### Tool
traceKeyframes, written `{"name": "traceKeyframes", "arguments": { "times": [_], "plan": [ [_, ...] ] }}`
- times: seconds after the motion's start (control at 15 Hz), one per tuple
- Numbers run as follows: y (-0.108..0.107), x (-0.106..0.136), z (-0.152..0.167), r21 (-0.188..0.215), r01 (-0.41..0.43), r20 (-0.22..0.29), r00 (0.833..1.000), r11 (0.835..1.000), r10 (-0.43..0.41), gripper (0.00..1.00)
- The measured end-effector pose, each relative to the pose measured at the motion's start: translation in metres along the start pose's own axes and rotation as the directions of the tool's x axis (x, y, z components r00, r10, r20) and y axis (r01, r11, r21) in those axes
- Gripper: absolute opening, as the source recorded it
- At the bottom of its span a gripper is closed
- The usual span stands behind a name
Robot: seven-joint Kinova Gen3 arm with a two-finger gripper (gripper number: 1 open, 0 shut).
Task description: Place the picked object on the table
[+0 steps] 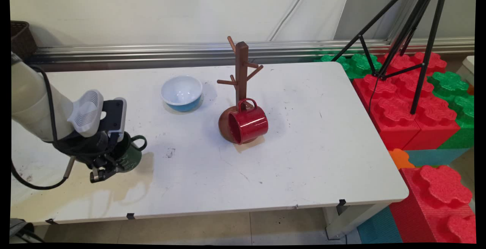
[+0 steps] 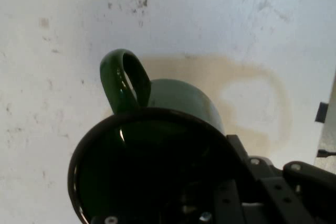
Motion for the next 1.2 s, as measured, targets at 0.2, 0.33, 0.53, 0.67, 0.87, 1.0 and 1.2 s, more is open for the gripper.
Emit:
{"name": "traceKeyframes", "arguments": {
  "times": [0.2, 0.33, 0.53, 0.67, 0.87, 1.0, 1.2],
  "plan": [
    [-0.002, -0.004, 0.01, -0.001, -0.002, 0.015, 1.0, 1.0, 0.002, 0.0],
    [-0.004, -0.006, 0.017, 0.001, -0.004, 0.025, 1.0, 1.0, 0.004, 0.0],
    [-0.007, -0.007, 0.025, 0.003, -0.008, 0.031, 0.999, 1.0, 0.008, 0.0],
    [-0.009, -0.008, 0.03, 0.004, -0.011, 0.034, 0.999, 1.0, 0.011, 0.0],
    [-0.011, -0.009, 0.038, 0.005, -0.012, 0.034, 0.999, 1.0, 0.012, 0.0],
    [-0.012, -0.008, 0.042, 0.005, -0.012, 0.033, 0.999, 1.0, 0.012, 0.0],
    [-0.014, -0.007, 0.048, 0.004, -0.01, 0.032, 0.999, 1.0, 0.01, 0.0]
  ]
}}
